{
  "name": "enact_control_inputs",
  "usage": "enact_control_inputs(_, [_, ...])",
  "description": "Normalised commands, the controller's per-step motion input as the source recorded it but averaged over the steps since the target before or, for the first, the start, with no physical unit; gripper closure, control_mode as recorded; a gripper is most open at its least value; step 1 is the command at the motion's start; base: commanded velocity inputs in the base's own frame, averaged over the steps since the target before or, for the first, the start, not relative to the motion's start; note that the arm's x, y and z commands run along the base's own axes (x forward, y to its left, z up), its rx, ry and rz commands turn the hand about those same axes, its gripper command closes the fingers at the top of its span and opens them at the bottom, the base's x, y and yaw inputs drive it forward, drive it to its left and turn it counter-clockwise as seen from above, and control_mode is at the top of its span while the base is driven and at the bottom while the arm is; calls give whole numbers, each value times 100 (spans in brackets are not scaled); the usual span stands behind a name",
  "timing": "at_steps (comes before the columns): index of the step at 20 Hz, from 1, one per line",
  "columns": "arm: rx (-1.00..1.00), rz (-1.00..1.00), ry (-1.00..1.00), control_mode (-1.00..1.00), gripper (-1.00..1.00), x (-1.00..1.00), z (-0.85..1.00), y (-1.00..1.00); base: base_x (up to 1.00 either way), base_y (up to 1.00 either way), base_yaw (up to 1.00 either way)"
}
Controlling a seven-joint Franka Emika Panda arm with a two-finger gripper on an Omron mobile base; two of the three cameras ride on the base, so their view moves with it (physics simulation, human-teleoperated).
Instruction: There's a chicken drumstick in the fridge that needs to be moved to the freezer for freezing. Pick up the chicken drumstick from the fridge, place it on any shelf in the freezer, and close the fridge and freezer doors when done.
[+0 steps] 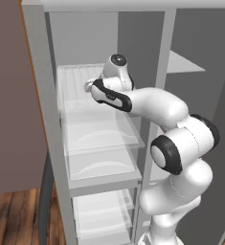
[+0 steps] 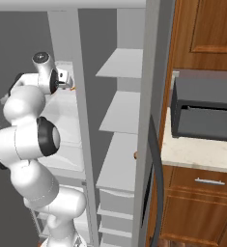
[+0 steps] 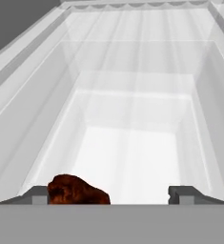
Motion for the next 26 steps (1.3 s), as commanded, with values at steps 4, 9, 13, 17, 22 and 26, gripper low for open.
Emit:
enact_control_inputs(4, [0,1,5,-100,100,0,-34,8,0,0,0])
enact_control_inputs(9, [0,0,9,-100,100,-6,-36,17,0,0,0])
enact_control_inputs(13, [-1,1,9,-100,100,-15,-19,26,0,0,0])
enact_control_inputs(17, [-4,1,2,-100,100,-71,16,14,0,0,0])
enact_control_inputs(22, [0,0,-9,-100,100,-99,26,0,0,0,0])
enact_control_inputs(26, [0,1,-5,-100,100,-100,37,-5,0,0,0])
